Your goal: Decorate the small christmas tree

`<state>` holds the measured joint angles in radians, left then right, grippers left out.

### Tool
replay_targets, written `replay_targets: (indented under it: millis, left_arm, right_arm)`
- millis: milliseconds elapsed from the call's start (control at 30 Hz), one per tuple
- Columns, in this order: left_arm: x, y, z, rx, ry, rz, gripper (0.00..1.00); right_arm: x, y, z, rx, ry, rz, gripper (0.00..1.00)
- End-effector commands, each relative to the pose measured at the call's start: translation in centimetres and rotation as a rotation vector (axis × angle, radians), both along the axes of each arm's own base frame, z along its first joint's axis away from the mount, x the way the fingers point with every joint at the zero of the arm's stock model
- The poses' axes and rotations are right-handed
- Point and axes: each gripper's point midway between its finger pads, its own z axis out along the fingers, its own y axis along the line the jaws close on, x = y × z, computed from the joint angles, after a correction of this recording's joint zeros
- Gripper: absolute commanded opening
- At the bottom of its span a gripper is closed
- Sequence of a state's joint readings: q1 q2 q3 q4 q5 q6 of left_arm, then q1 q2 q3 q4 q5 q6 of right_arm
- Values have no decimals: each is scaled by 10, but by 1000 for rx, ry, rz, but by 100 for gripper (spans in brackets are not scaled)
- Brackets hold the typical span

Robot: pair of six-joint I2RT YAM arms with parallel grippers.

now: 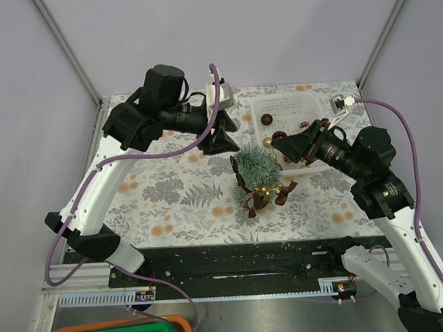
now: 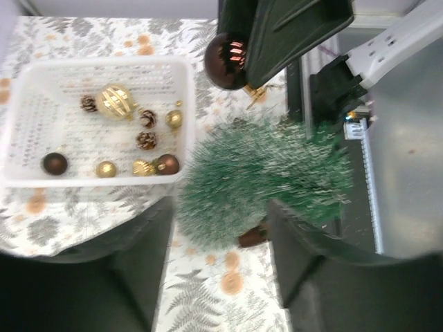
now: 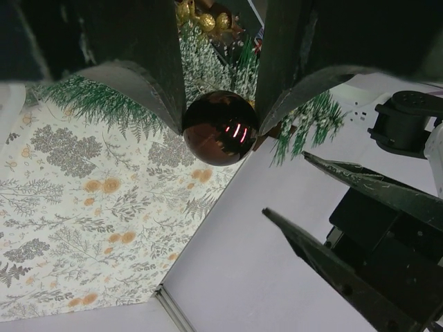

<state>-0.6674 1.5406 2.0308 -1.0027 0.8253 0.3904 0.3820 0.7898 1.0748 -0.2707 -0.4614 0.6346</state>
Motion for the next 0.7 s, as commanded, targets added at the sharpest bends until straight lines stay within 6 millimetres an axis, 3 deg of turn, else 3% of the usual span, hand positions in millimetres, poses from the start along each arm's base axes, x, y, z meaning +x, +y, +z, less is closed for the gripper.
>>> replay_targets:
  millis: [0, 100, 133, 367, 567, 667]
  left_arm:
    - [6, 24, 26, 1, -142, 114, 70]
    - [-4, 42, 25, 27, -176, 122, 95]
    - [-9, 46, 21, 36, -179, 113, 99]
    - [-45, 54, 32, -23, -176, 23, 99]
    - [-56, 31, 18, -39, -77, -46, 99]
    - [-48, 16, 6, -33, -43, -14, 99]
  right_arm:
    - [-7, -2, 9, -4, -43, 4, 22]
    - [-9, -3, 7, -9, -41, 4, 21]
    - [-9, -3, 5, -12, -35, 1, 21]
    - [-8, -3, 7, -16, -44, 1, 21]
    - [-8, -3, 8, -11, -45, -2, 20]
    - [-8, -3, 8, -12, -50, -2, 20]
